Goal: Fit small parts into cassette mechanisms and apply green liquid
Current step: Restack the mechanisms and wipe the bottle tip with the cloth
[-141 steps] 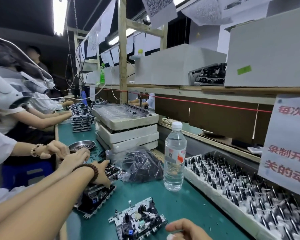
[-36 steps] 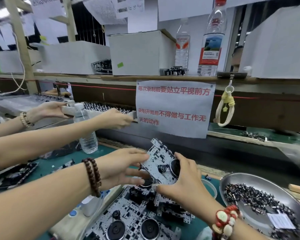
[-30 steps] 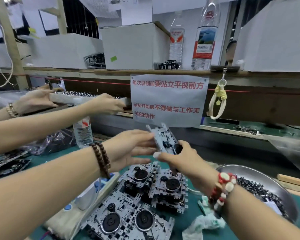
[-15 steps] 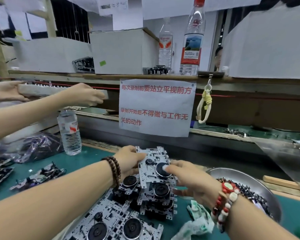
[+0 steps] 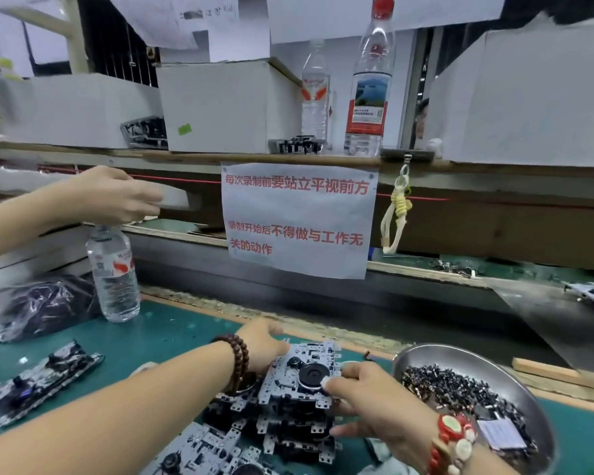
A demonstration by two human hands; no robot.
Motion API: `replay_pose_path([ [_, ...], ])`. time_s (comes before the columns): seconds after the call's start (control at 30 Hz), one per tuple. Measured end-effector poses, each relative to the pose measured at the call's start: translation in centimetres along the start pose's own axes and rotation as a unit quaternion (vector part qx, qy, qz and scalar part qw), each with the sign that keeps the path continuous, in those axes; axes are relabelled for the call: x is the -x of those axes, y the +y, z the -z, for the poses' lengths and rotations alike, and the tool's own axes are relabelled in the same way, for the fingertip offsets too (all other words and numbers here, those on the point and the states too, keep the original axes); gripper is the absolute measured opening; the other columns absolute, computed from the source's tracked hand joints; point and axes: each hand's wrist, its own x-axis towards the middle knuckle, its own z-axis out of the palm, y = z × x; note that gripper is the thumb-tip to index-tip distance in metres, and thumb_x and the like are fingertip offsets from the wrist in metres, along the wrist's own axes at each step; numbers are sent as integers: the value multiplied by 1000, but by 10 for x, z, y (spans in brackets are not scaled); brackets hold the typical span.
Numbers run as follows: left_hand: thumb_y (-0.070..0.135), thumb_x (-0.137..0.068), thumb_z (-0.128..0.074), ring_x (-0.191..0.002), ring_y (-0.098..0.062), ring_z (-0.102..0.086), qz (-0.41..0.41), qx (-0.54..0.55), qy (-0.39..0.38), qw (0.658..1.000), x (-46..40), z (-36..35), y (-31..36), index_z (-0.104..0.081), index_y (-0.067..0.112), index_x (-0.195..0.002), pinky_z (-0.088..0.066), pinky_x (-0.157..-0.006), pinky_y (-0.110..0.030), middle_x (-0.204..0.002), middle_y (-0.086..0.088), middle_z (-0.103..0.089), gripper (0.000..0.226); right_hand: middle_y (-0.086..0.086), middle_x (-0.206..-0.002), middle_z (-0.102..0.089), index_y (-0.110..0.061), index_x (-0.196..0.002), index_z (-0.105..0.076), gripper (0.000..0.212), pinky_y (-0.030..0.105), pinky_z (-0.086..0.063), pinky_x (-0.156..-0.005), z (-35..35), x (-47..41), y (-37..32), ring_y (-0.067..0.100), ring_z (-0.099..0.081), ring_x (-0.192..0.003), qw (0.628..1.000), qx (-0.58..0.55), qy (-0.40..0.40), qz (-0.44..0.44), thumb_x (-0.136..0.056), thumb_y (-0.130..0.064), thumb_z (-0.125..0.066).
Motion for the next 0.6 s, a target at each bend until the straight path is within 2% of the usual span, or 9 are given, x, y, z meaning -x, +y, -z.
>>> replay_pose_path([
  [0.07, 26, -93, -54, -124, -18, -48, -16, -36, 2, 999, 2, 1, -3, -43, 17, -137, -37, -105, -31, -140, -3, -46, 46, 3, -96, -52, -4, -138, -32, 55, 21, -52, -54, -4, 2, 1, 15, -55, -82, 1000, 24, -13, 0, -91, -18, -56],
  [0.13, 26, -93, -54, -125, -17, -48, -30, -52, 4, 998, 5, -1, -4, -44, 18, -137, -36, -105, -30, -140, -2, -46, 45, 1, -89, -52, -3, -139, -30, 56, 23, -54, -56, -5, 2, 1, 13, -56, -79, 999, 51, -10, 11, -91, -16, -54],
  [0.17, 26, -93, -53, -118, -16, -52, -38, -55, 9, 998, 6, -2, -3, -45, 19, -136, -40, -101, -28, -139, -3, -48, 44, 1, -89, -52, -3, -141, -27, 58, 24, -54, -56, -5, 3, 1, 14, -59, -79, 998, 63, -6, 18, -91, -16, -54],
  [0.23, 27, -93, -52, -90, -7, -59, -58, -71, 29, 995, 10, -3, -2, -47, 22, -135, -47, -80, -18, -133, -3, -54, 42, 2, -94, -54, -4, -145, -21, 63, 26, -57, -59, -5, 7, -1, 17, -64, -89, 995, 90, -3, 31, -92, -18, -53],
  [0.3, 27, -94, -50, -78, -4, -55, -75, -100, 41, 991, 15, -3, -2, -46, 24, -135, -43, -69, -12, -130, -2, -56, 41, 4, -97, -56, -5, -146, -20, 64, 33, -58, -66, -6, 10, -1, 17, -64, -86, 992, 116, 3, 44, -92, -19, -52],
  [0.37, 26, -95, -48, -89, -10, -57, -96, -131, 51, 985, 25, -3, -3, -44, 24, -136, -44, -72, -15, -131, -2, -55, 41, 3, -94, -55, -4, -143, -25, 61, 38, -58, -71, -6, 10, -1, 12, -60, -74, 989, 136, 10, 53, -92, -22, -52],
  [0.47, 27, -95, -46, -106, -13, -54, -152, -173, 96, 968, 45, 0, -7, -43, 23, -135, -42, -86, -22, -127, 0, -51, 40, -1, -91, -52, -5, -142, -29, 61, 39, -59, -74, -5, 12, 0, 9, -57, -70, 982, 172, 29, 71, -92, -32, -51],
  [0.53, 31, -94, -47, -98, -8, -49, -211, -181, 120, 953, 61, 4, -14, -46, 26, -128, -38, -83, -18, -114, 7, -46, 34, -3, -85, -48, -6, -141, -30, 61, 38, -58, -74, -1, 12, 4, 8, -53, -65, 975, 195, 52, 93, -91, -35, -51],
  [0.6, 35, -91, -50, -86, -3, -47, -254, -185, 111, 943, 77, 11, -23, -50, 28, -111, -34, -71, -11, -99, 12, -45, 22, -3, -83, -44, -8, -141, -30, 62, 36, -55, -76, 5, 13, 10, 10, -50, -64, 970, 203, 77, 108, -90, -37, -51],
])
